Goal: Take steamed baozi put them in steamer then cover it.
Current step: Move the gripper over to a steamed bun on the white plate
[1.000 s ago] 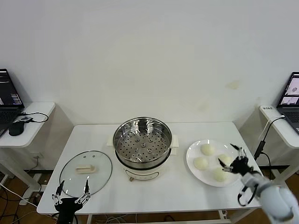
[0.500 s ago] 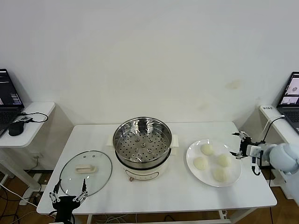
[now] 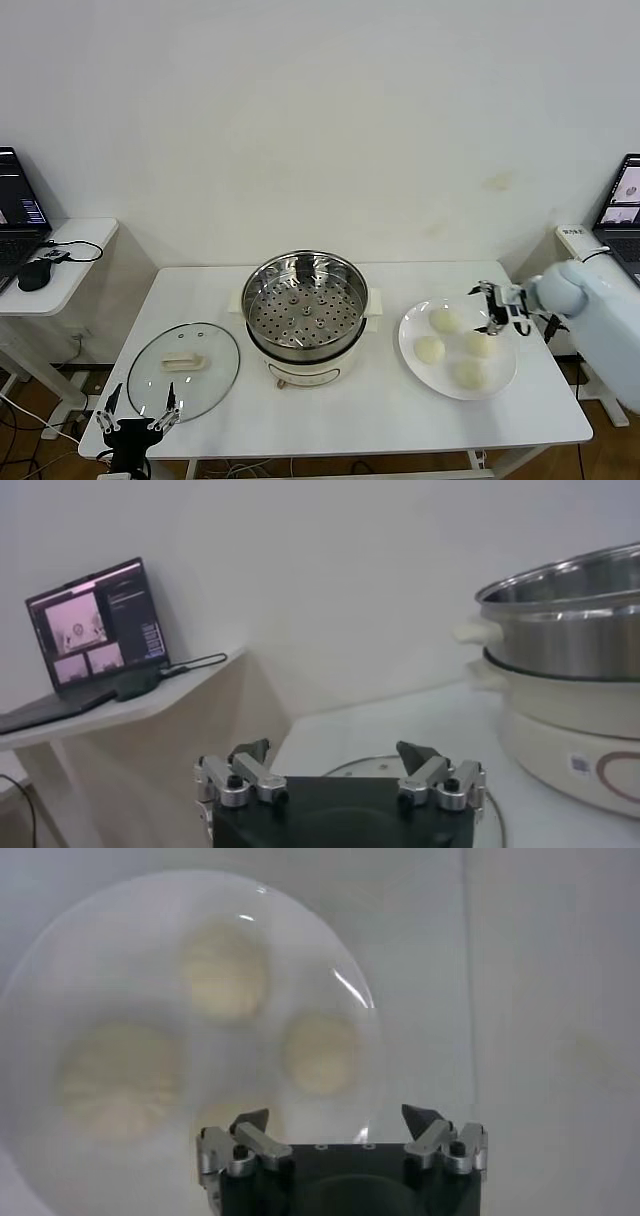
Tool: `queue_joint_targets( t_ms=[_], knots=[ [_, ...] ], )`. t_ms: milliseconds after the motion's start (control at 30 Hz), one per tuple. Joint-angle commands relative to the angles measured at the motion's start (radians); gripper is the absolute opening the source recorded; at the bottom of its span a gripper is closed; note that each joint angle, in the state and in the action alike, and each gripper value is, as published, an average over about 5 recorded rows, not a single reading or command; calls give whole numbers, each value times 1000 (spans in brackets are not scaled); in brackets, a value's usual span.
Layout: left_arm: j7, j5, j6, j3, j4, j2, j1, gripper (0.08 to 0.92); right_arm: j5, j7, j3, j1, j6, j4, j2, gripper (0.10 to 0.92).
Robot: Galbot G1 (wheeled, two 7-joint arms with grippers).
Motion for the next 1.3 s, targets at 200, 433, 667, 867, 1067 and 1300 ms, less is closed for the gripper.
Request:
queue_joint_targets(
  t_ms=[200, 433, 667, 867, 1067, 1300],
  knots=[
    [-3, 0, 2, -20, 8, 9, -8, 823, -67, -39, -174, 149, 29, -220, 153, 823],
    [-2, 2, 1, -19, 14, 10, -17, 823, -95, -27, -157, 129, 30, -256, 186, 823],
    [-2, 2, 2, -21, 14, 12, -23, 823, -117, -21, -144, 119, 33, -291, 222, 823],
    [-3, 1, 0, -22, 16, 12, -26, 823, -134, -18, -139, 112, 33, -307, 240, 805],
    [-5, 1, -1, -24, 19, 12, -28, 823, -145, -14, -132, 110, 33, -320, 250, 727],
    [-5, 0, -1, -26, 15, 11, -24, 823, -124, -21, -143, 118, 33, -276, 217, 668]
  ],
)
